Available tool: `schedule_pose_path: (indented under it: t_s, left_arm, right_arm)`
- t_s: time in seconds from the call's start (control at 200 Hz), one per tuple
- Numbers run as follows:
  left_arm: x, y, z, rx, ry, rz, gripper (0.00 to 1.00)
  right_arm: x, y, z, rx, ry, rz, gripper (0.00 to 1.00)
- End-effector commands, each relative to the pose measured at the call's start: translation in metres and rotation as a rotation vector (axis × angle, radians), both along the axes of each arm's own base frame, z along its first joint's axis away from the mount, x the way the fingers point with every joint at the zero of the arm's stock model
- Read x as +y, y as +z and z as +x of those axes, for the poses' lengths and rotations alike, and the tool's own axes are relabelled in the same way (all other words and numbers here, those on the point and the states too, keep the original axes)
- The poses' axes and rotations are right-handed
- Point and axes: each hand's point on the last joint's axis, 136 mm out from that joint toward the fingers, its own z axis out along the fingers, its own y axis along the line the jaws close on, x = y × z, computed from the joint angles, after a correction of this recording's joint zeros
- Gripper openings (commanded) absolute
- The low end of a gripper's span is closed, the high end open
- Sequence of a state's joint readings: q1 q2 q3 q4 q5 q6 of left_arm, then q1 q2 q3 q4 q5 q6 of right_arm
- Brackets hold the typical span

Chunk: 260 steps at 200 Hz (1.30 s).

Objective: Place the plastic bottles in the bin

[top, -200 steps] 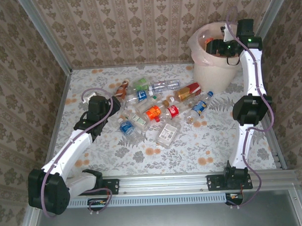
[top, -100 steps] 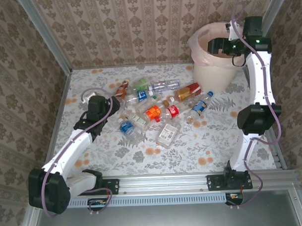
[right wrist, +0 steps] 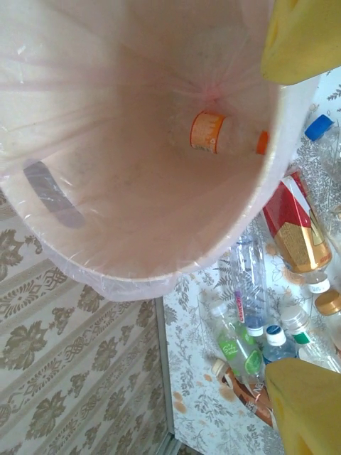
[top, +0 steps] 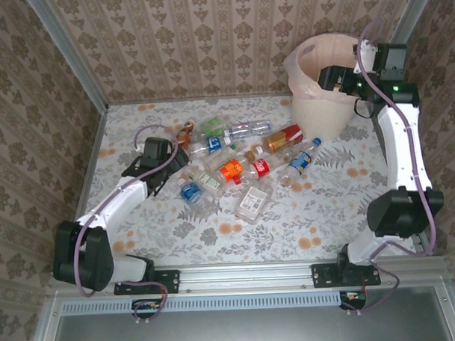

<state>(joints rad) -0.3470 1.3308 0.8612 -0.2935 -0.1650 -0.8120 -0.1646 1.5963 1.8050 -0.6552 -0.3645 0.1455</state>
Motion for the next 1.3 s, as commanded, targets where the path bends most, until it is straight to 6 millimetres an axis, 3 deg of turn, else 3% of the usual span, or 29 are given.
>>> schedule_pose_path:
  t_s: [0.0, 0.19, 0.23, 0.39, 0.785, 1.05, 1.18, 1.295]
  left_arm:
    - [-0.005, -0.014, -0.027, 0.132, 0.052, -0.039, 1.0]
    - [-0.025, -0.037, -0.059, 0.237, 0.022, -0.082, 0.94]
    - [-0.037, -0.041, -0.067, 0.253, -0.006, -0.09, 0.93]
    - [-0.036, -0.054, -0.081, 0.283, 0.033, -0.092, 0.9]
    - [-0.055, -0.079, -0.064, 0.232, -0.031, -0.178, 0.78]
    - [-0.05, -0.099, -0.071, 0.281, -0.005, -0.175, 0.67]
    - [-0.045, -0.096, -0.072, 0.244, 0.0, -0.186, 0.6]
    - [-0.038, -0.081, -0.071, 0.177, 0.003, -0.173, 0.56]
  right_arm:
    - [0.001, 0.041, -0.017, -0.169, -0.044, -0.014, 1.0]
    - [0.014, 0.049, -0.052, -0.281, -0.036, -0.033, 1.0]
    - [0.018, 0.051, -0.058, -0.304, -0.025, -0.036, 1.0]
    - [0.025, 0.049, -0.078, -0.359, -0.014, -0.044, 1.0]
    - [0.053, 0.028, -0.09, -0.324, 0.072, -0.065, 1.0]
    - [0.085, 0.018, -0.092, -0.312, 0.158, -0.103, 1.0]
    - [0.099, 0.016, -0.096, -0.32, 0.197, -0.119, 1.0]
    - [0.105, 0.014, -0.1, -0.329, 0.211, -0.113, 1.0]
